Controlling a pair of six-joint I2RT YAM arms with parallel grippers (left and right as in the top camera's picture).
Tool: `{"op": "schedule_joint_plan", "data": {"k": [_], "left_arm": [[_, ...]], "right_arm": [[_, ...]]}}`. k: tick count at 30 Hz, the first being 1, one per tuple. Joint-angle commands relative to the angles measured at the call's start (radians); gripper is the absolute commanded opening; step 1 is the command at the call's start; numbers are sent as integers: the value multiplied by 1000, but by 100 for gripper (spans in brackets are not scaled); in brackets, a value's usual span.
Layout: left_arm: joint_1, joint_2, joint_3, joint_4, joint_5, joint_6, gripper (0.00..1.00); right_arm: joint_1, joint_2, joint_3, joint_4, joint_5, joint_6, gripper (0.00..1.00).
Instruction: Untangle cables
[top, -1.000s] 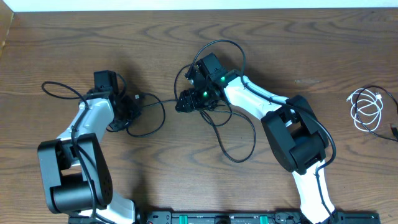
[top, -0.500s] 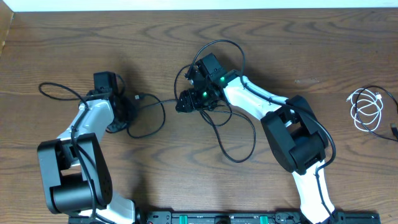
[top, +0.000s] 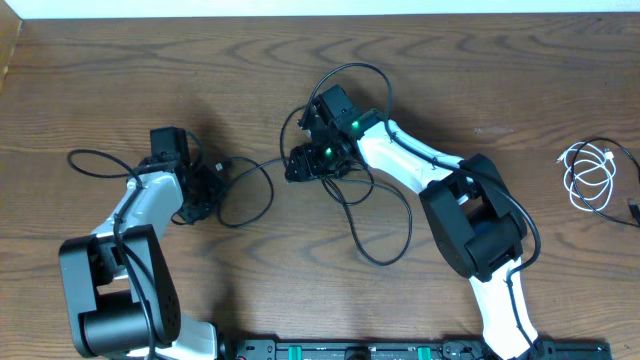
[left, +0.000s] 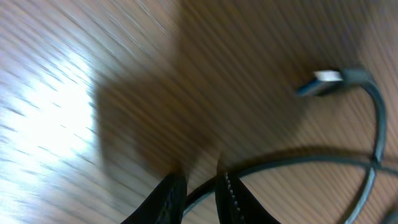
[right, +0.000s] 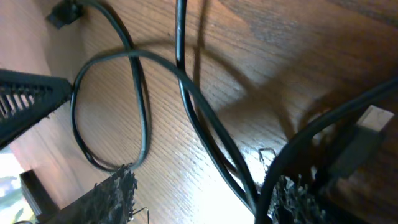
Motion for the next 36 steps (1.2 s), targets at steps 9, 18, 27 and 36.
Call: {"op": "schedule_joint_plan", "data": {"k": [9,18,27,36], "left_arm": [[-136,54,-62,-23,168,-8,24],[-183,54,-62,-22,167,-7,24],[-183,54,-62,0,167,-7,24],[-183,54,-62,3,144,-4,24]], "right_arm": [[72,27,21,-45,250,11,69],[164,28,21,-45,586,-8,68],[195,49,20,-45,659,-53,57],[195,82,20,-37,605,-139,18]]}}
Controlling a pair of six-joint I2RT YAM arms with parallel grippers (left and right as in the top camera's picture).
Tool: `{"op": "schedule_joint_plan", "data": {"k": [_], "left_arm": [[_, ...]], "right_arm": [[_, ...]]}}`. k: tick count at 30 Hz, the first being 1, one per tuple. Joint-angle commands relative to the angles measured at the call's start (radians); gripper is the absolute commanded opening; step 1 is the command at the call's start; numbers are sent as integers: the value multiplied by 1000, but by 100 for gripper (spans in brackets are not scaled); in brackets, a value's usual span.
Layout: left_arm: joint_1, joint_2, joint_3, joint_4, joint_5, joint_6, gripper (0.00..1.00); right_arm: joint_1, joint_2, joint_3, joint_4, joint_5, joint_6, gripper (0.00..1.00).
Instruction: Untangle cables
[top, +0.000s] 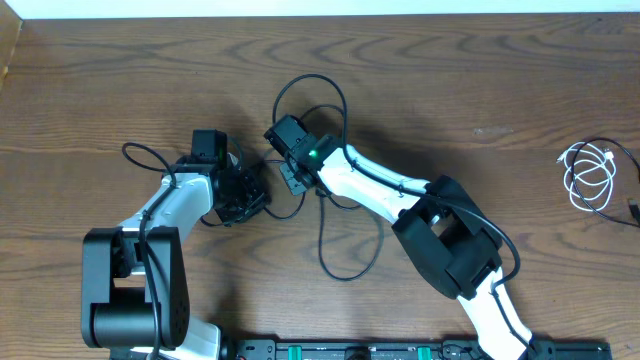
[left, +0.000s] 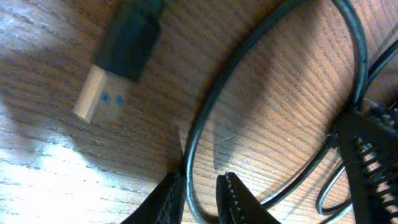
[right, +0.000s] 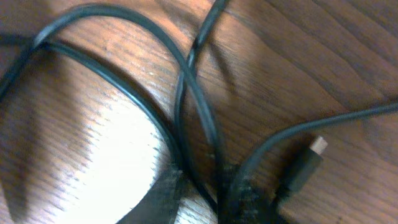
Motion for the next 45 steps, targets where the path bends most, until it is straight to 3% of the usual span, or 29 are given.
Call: {"op": "schedule_joint_plan", "data": {"k": [1,4,6,11,16,19,25,28,35,45], "left_arm": [[-6,47,-40,-3,-63,-1,24],[-6,47,-40,-3,-62,-1,25],[-6,47,-39,0,-62,-1,37],[-6,47,-39,12,-38,10,40],[7,19,-20,52,266,189,52],[36,-28,-10,87,360,182,60],[142,-141,-9,184,364,153,70],[206,-174,-9,215,306,153,74],[258,-175,-19,164,-86,153,75],[258,-175,-19,170,-97,152,75]], "right_arm": [[5,69,-17,-12,-33,-43,17],[5,69,-17,-13,-33,-43,4],[5,68,-17,-13,-34,-43,2],[4,68,-16,-16,-48,-64,1],[-8,58,-13,-17,-127,-141,1],[-32,28,-13,-35,-129,-149,1],[-84,-80,-13,-77,-168,-223,1],[-113,-153,-13,-96,-170,-253,1],[-137,-301,-13,-102,-186,-348,1],[-192,-419,-13,-95,13,-370,1]]}}
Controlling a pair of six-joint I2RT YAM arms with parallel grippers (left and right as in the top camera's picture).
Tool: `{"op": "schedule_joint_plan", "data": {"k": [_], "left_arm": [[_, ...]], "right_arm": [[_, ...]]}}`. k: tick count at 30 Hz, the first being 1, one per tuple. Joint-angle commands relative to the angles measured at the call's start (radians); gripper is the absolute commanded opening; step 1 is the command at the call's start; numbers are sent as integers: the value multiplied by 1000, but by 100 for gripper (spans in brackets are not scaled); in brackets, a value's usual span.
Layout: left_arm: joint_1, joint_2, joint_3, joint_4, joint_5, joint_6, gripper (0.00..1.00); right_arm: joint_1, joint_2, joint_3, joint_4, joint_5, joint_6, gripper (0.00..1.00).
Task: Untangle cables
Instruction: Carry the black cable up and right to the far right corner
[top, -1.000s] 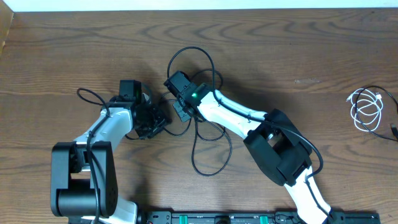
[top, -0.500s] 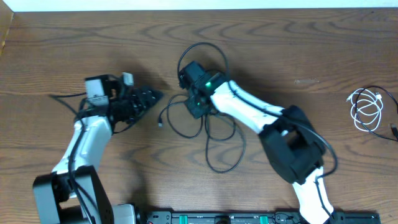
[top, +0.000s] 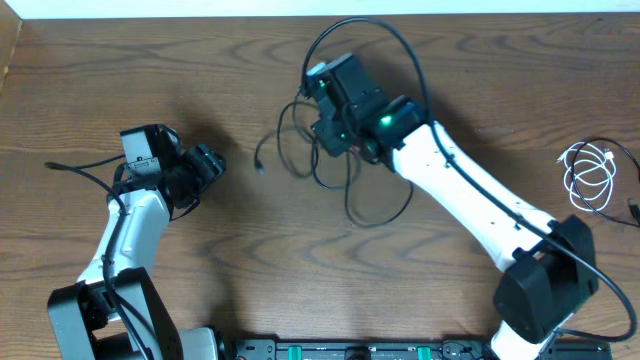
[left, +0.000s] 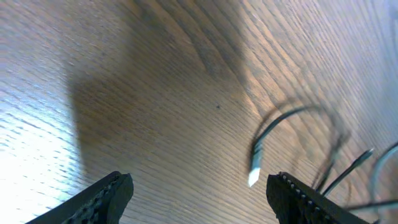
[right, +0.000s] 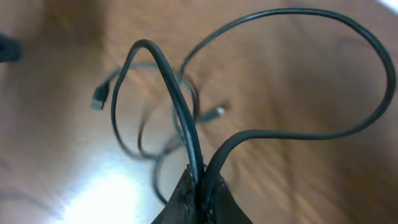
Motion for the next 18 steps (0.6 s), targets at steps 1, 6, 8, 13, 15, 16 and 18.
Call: {"op": "schedule_joint_plan", "data": {"k": [1,6,8,13,15,16,18], "left_arm": [[2,0,-6,0,-35,16,75],[2,0,-6,0,-35,16,75],[2,0,-6,0,-35,16,75],[2,0,-6,0,-35,15,75],[2,0,-6,0,-35,16,75],[2,0,-6,0,-35,16,75],[2,0,-6,0,-35,16,75]], "right_arm": [[-40,-26,5,-1,101,-21,1],[-98,-26,5,-15,131,-23,1],[-125,-26,5,-11,171,-23,1],[-210,-59,27,13,347,-23,1],[-249,-80,35,29,435,-23,1],[-272,-91,35,41,470,-23,1],[-317,-109,35,55,506,-23,1]]}}
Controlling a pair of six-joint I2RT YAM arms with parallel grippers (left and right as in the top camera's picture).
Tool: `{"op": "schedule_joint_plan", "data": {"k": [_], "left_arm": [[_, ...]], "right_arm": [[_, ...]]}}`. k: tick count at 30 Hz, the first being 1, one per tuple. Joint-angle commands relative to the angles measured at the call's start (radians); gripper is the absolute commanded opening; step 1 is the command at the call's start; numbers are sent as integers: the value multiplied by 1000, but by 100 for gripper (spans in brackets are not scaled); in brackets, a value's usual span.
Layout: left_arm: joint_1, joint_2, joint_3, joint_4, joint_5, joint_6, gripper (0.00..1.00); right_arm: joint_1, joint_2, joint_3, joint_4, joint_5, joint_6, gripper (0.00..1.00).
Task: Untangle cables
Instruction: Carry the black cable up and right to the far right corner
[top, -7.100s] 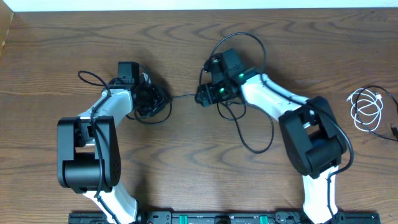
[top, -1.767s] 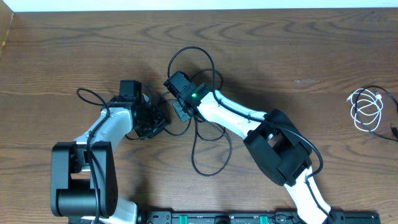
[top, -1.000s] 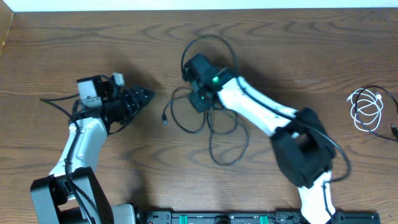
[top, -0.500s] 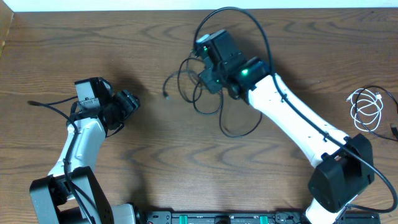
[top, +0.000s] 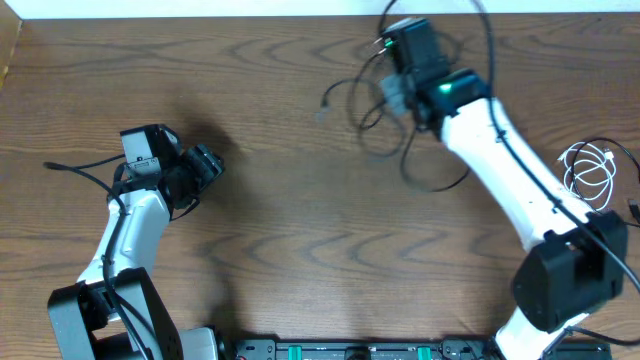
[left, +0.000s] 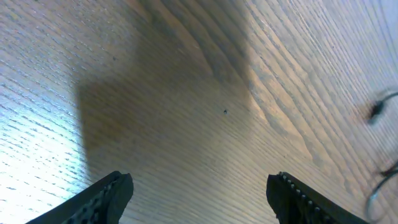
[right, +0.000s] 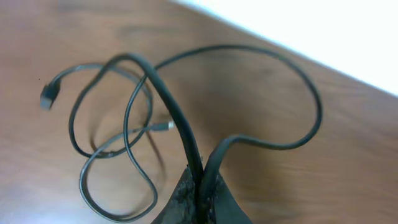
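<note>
A thin black cable (top: 405, 150) hangs in loose loops at the back right of the wooden table, lifted off it. My right gripper (top: 392, 92) is shut on two strands of the black cable (right: 186, 140), whose loops and plug ends dangle below; the pinch sits at my right gripper (right: 200, 180). My left gripper (top: 207, 163) is at the left of the table, open, with only bare wood between its fingers (left: 106, 196). A bit of the cable (left: 379, 112) shows at the right edge of the left wrist view.
A coiled white cable (top: 588, 175) lies at the right edge of the table, with a dark item (top: 634, 210) beside it. A black rail (top: 400, 350) runs along the front edge. The table's back edge (top: 300, 14) meets a white wall.
My right gripper has moved right and toward the back of the table with the black cable still pinched; the loops went with it. My left arm has not moved.
First both grippers were down in the tangle mid-table, left shut on a strand. Then they were close together over the cable. Later my left gripper was open and back at the left, while the right held the cable lifted; now it holds it farther right.
</note>
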Motion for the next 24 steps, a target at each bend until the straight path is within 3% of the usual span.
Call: {"op": "schedule_joint_plan", "data": {"k": [1,7,15,22,24], "left_arm": [[2,0,-6,-1,-10,16,75],[2,0,-6,-1,-10,16,75],[2,0,-6,-1,-10,16,75],[2,0,-6,-1,-10,16,75],[2,0,-6,-1,-10,16,75]], "right_arm": [[-92,-84,35,18,176,-10,1],[-264,-86,34,-10,164,101,1],[-460,-74,22,-50,-50,161,1],[-586,-74,-19,-51,-119,216,1],[-612,-74,-34,-51,-134,216,8]]}}
